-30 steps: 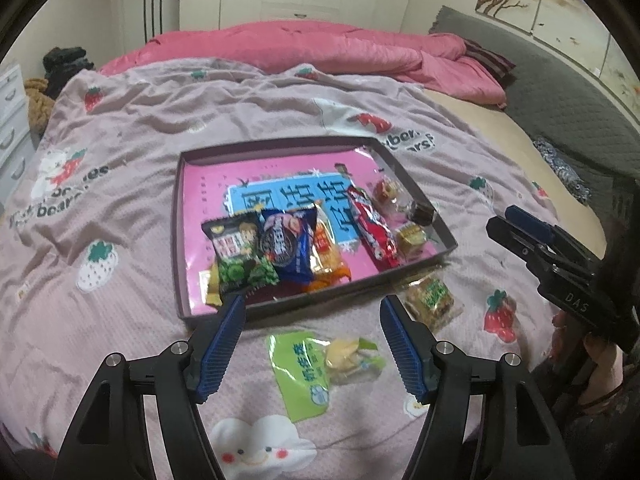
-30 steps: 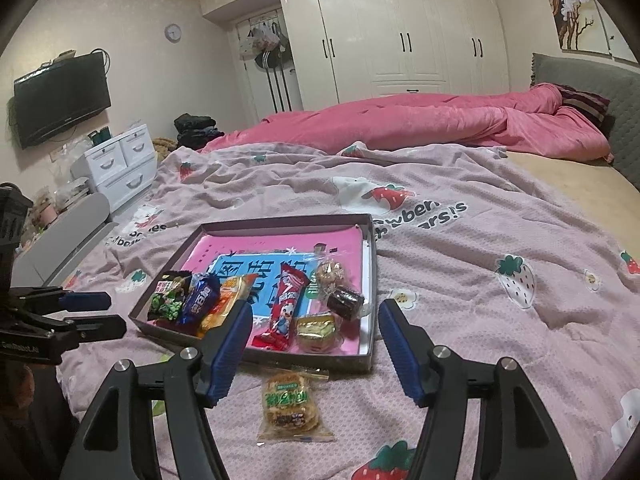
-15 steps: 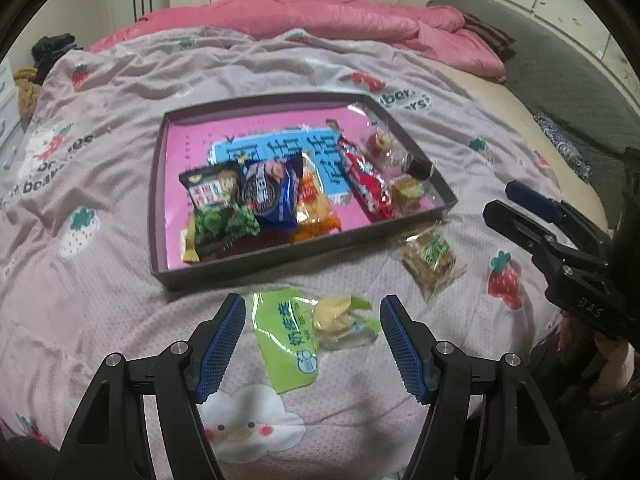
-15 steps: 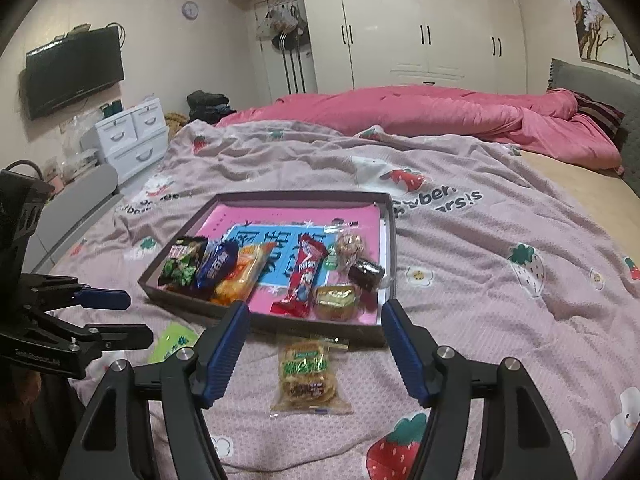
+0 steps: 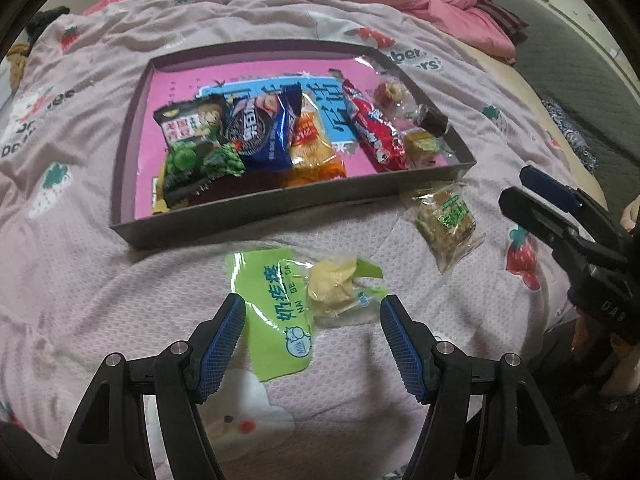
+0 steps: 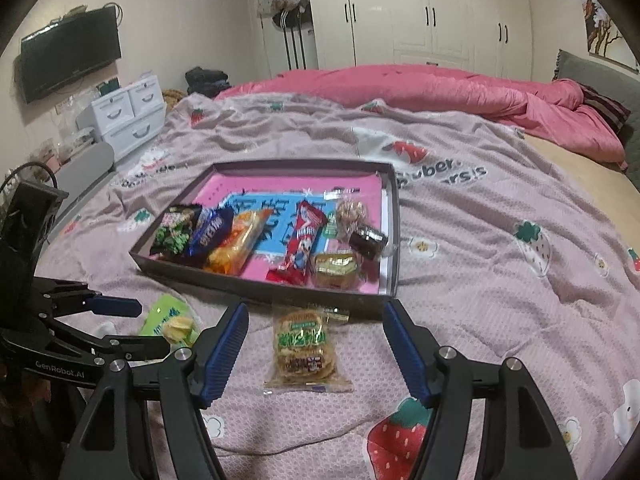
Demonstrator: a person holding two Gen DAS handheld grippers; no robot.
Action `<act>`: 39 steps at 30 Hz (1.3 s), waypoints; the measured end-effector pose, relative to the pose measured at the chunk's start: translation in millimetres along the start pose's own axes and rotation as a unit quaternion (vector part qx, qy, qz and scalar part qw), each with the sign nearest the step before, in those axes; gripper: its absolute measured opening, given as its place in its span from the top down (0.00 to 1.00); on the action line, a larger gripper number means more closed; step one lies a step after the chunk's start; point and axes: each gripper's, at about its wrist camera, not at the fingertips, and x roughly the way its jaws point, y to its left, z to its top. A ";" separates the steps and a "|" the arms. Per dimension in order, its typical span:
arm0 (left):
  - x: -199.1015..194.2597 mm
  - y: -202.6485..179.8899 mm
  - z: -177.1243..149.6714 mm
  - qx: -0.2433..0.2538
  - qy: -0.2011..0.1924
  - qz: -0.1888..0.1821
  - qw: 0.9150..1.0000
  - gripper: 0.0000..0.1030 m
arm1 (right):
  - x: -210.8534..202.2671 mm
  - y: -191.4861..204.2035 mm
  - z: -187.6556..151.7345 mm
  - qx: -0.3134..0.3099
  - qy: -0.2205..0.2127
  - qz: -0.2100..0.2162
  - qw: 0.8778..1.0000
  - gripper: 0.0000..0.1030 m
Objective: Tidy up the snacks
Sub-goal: 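Move both grippers back to the remaining snacks beside the tray, then grasp the green bag with yellow pastry with the left gripper while the right grasps the clear-wrapped pastry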
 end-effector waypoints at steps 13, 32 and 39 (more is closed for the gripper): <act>21.8 -1.8 4.2 -0.003 0.005 0.009 1.000 0.28 | 30.2 10.9 -10.7 -0.029 0.059 -0.008 0.998 0.33; 31.1 -5.9 6.5 0.010 -0.001 0.001 1.000 0.29 | 62.1 17.4 -17.1 -0.048 0.093 -0.014 0.994 0.33; 31.6 -8.8 5.3 0.010 -0.004 0.001 1.000 0.29 | 69.8 21.7 -18.0 -0.060 0.098 -0.010 0.993 0.41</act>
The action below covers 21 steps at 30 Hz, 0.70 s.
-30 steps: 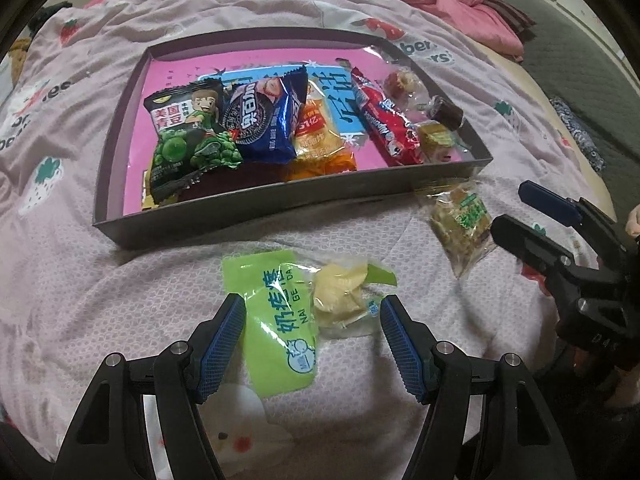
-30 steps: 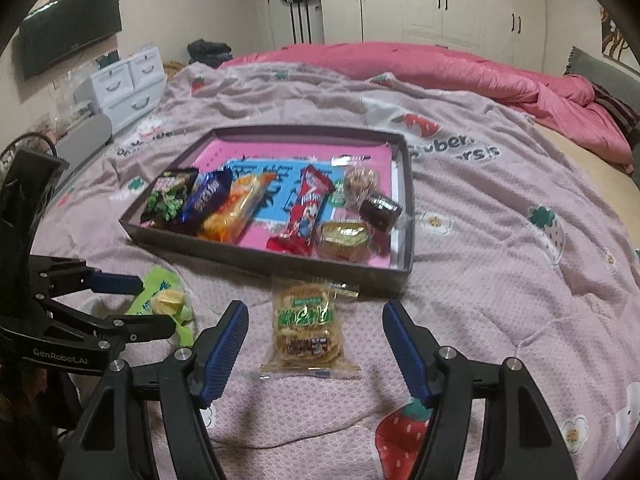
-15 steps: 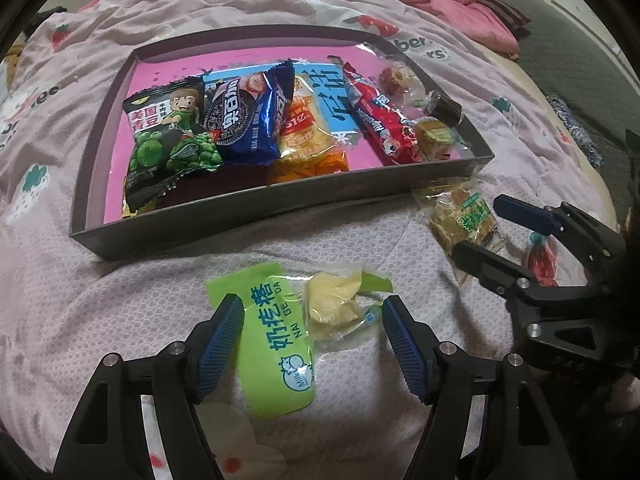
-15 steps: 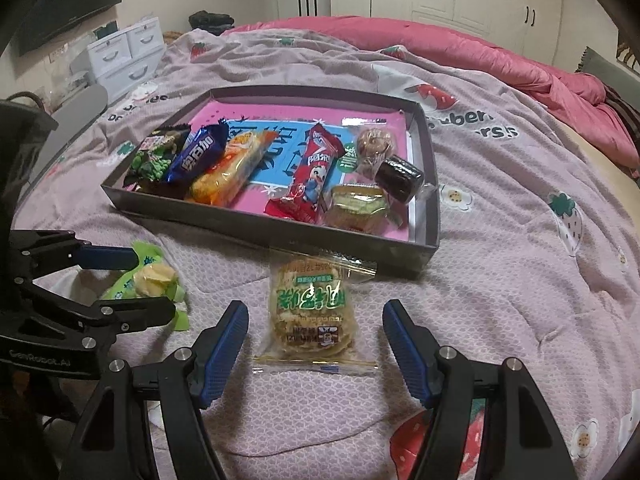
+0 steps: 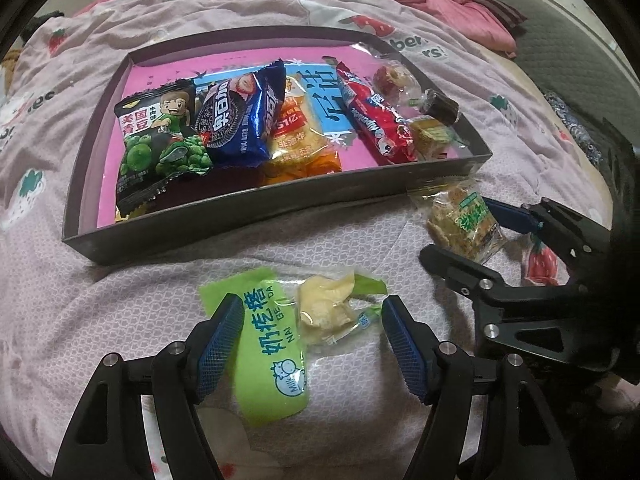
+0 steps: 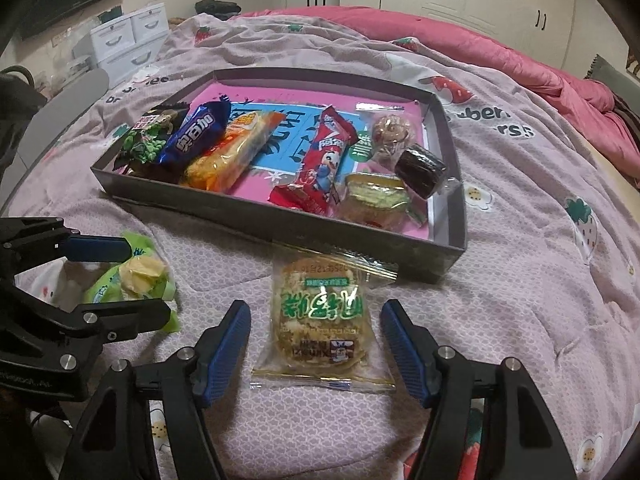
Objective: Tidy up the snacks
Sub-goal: 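Grasp the green bag with yellow pastry with the left gripper while the right grasps the clear-wrapped pastry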
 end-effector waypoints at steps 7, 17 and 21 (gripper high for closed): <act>-0.1 -9.2 -1.2 0.017 -0.001 0.004 1.000 0.44 | -1.4 -1.8 0.6 0.001 -0.003 0.004 1.000 0.54; -6.4 -7.7 -2.2 0.023 -0.005 -0.004 1.000 0.65 | -15.5 -7.5 0.3 0.017 -0.015 0.018 1.000 0.56; -15.3 -8.5 -3.2 0.029 -0.014 -0.012 0.999 0.69 | -26.5 -12.5 0.6 0.031 -0.031 0.029 0.999 0.57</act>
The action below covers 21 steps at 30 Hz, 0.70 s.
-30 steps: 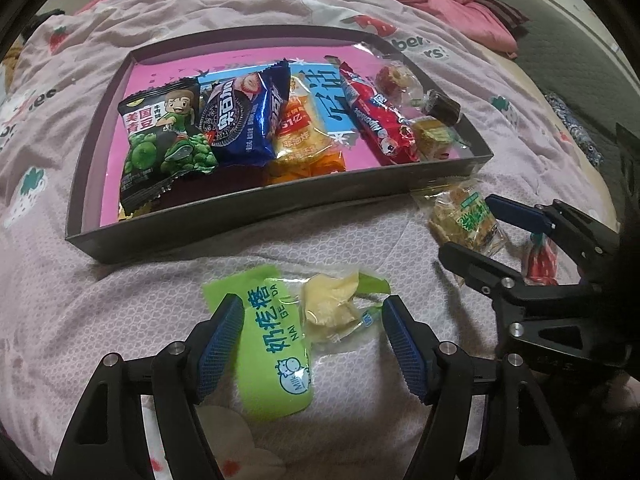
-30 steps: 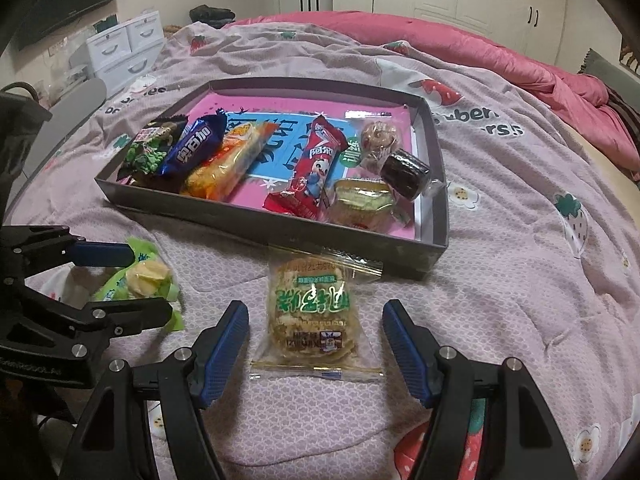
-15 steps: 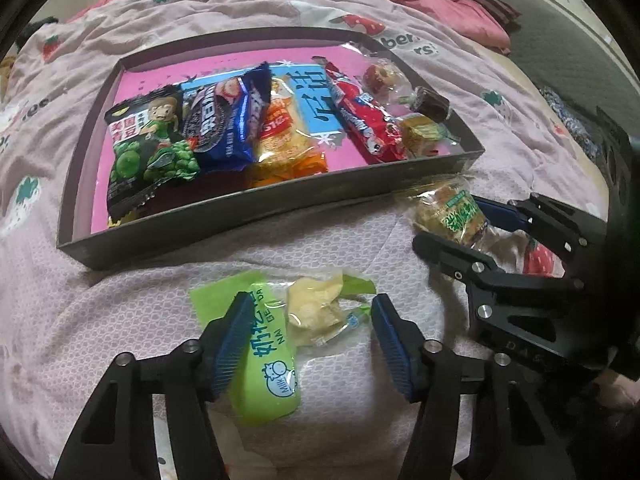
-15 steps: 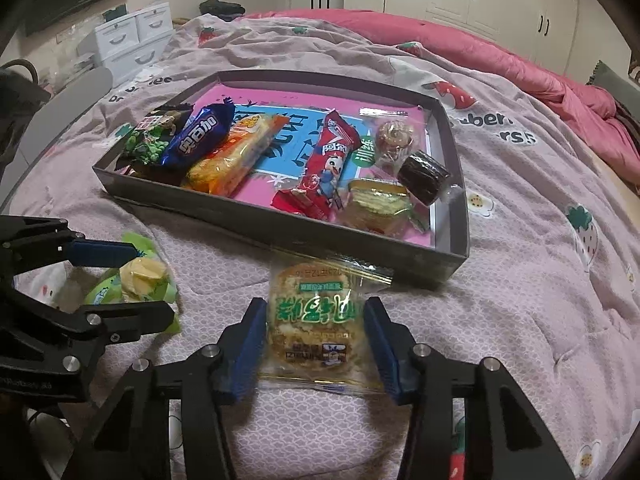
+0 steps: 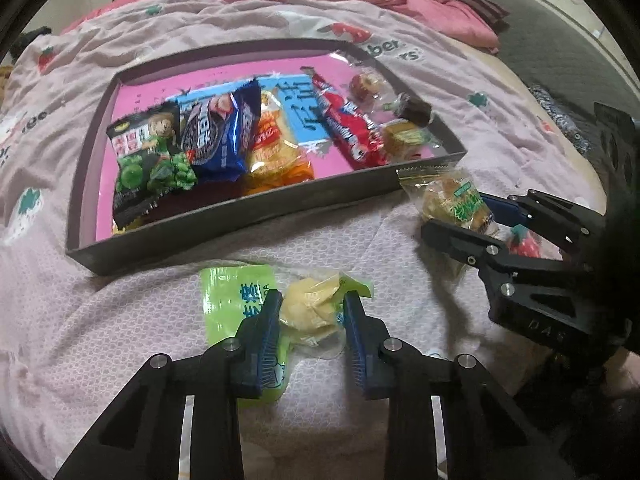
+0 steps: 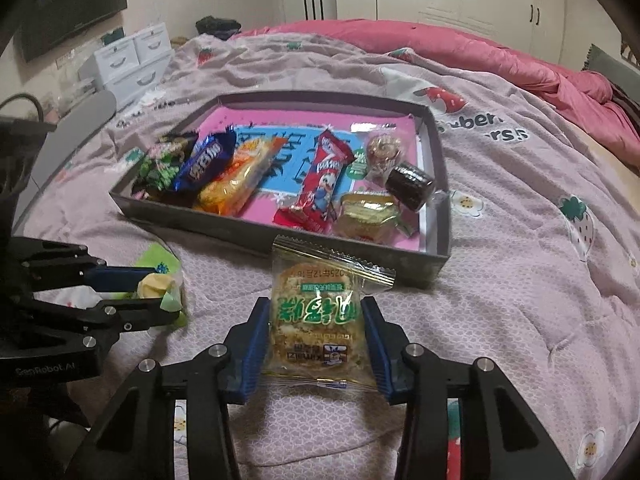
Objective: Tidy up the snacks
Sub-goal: 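Grasp the green bag with yellow pastry with the left gripper while the right grasps the clear-wrapped pastry, then carry the green bag with the left gripper and the clear pastry with the right into the tray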
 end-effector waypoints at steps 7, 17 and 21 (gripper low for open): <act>-21.5 6.8 2.6 -0.014 -0.022 -0.013 1.000 0.69 | -20.9 -3.0 5.5 0.015 -0.041 0.014 0.999 0.57; -72.6 5.3 21.2 -0.010 -0.095 -0.007 0.995 0.69 | -45.2 -0.5 18.7 0.014 -0.102 0.031 0.994 0.57; -84.0 3.6 34.5 -0.005 -0.119 0.002 0.993 0.69 | -50.2 -0.2 23.5 0.015 -0.116 0.034 0.993 0.57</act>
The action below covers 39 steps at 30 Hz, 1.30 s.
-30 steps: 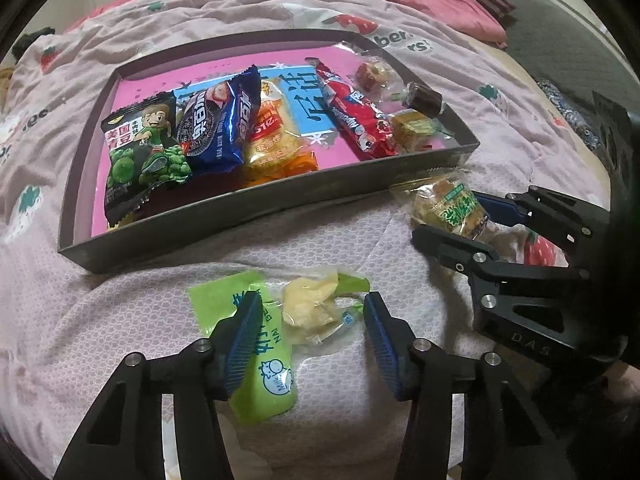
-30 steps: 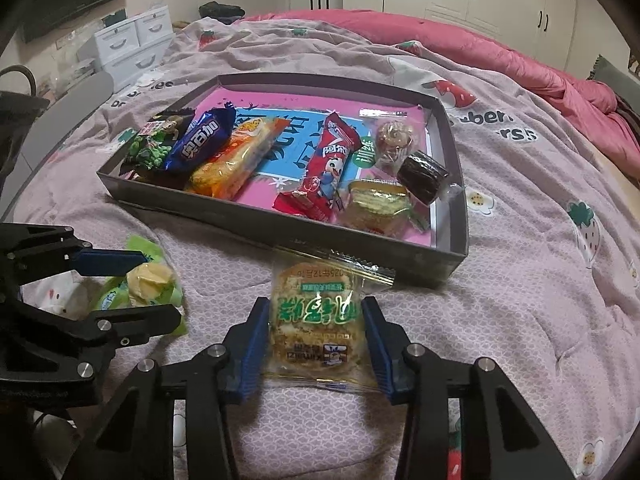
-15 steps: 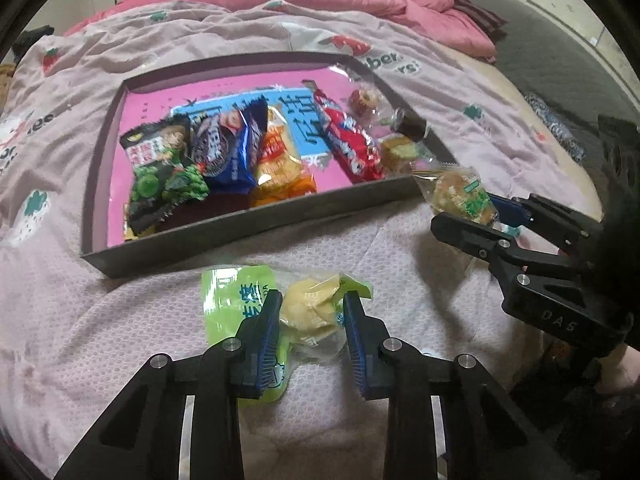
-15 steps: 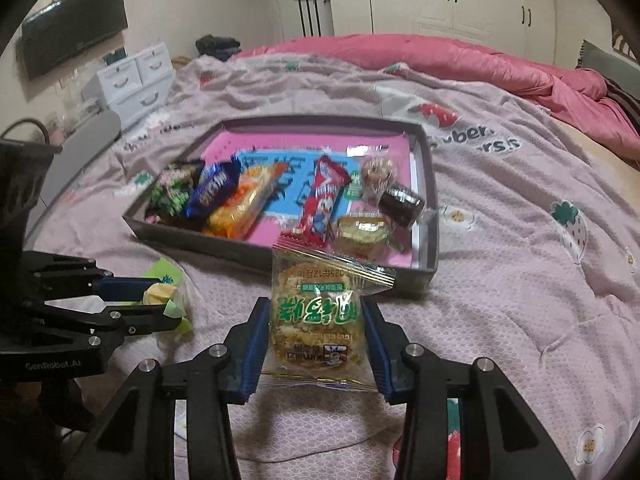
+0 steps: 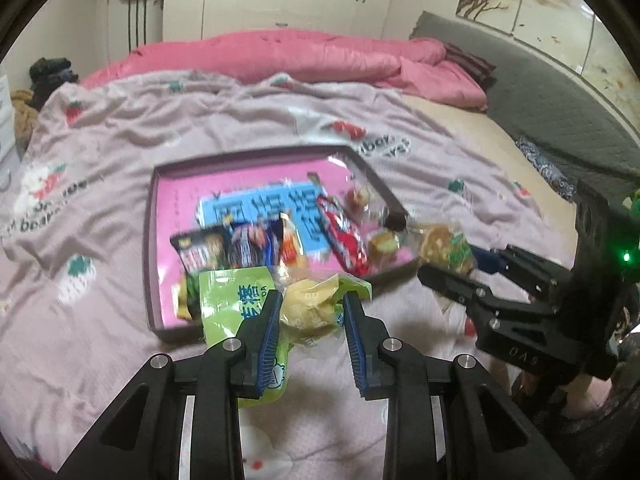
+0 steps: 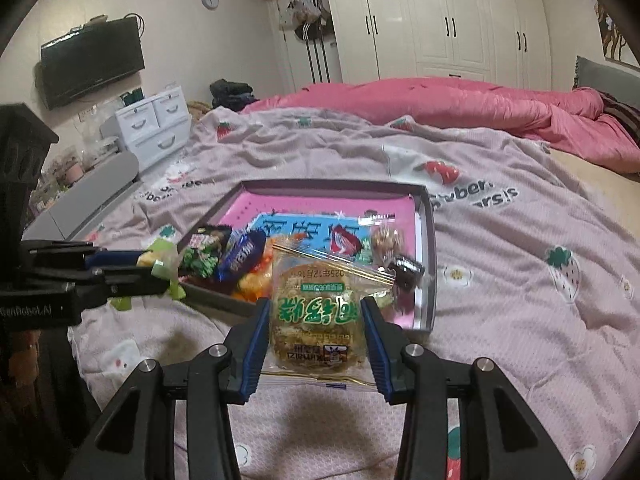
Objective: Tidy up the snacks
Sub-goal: 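Carry the green bag with the left gripper and the clear pastry with the right into the tray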
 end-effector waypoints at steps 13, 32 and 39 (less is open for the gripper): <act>8.8 1.8 32.7 0.000 -0.032 0.013 0.999 0.69 | -3.0 -8.1 18.3 0.008 -0.035 -0.007 0.999 0.57; 62.6 -13.4 51.3 0.005 -0.008 0.011 1.000 0.83 | 13.4 -30.5 36.0 0.031 -0.043 -0.025 0.998 0.57; 85.0 -13.9 51.6 0.000 0.009 0.007 1.000 0.83 | 27.7 -37.3 35.4 0.043 -0.026 -0.028 0.998 0.57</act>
